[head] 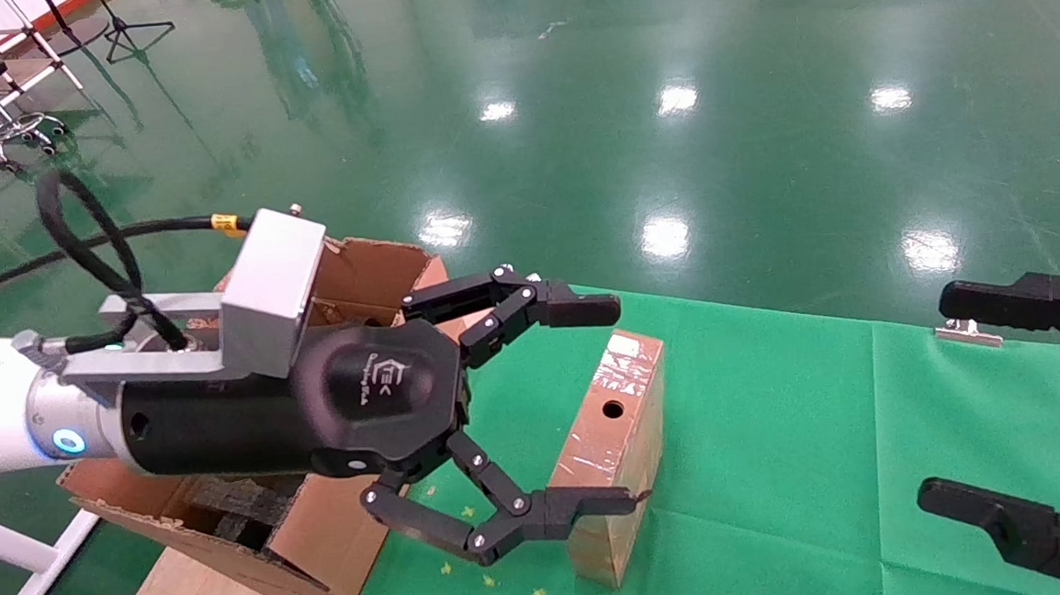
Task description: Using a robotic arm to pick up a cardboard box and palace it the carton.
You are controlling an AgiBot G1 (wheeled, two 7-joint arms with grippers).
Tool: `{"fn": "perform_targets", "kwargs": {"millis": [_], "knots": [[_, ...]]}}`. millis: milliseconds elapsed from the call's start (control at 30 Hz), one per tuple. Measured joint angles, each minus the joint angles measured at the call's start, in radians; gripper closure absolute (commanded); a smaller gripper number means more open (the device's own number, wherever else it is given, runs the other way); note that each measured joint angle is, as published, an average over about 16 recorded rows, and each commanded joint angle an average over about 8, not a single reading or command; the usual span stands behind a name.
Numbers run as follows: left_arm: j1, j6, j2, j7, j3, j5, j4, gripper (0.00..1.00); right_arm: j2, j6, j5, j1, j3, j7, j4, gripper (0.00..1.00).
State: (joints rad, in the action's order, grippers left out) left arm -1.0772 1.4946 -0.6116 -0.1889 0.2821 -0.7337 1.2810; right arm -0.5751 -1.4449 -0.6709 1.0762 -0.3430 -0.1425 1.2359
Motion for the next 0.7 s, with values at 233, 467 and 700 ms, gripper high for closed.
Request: {"fn": "perform_targets", "kwargs": {"millis": [233,467,700], "knots": [[0.0,0.0,0.0,0.0,0.0,0.0,0.0,0.0,0.0,0.0,0.0,0.0,0.0,0.0,0.0,0.0],[-0.015,-0.002,0.008,-0.002,0.009,-0.034,0.01,0.0,0.0,0.0,0.0,0.0,0.0,0.0,0.0,0.45],[-0.084,-0.012,0.009,-0.012,0.046,-0.151,0.023,0.0,0.0,0.0,0.0,0.0,0.0,0.0,0.0,1.0]]}}
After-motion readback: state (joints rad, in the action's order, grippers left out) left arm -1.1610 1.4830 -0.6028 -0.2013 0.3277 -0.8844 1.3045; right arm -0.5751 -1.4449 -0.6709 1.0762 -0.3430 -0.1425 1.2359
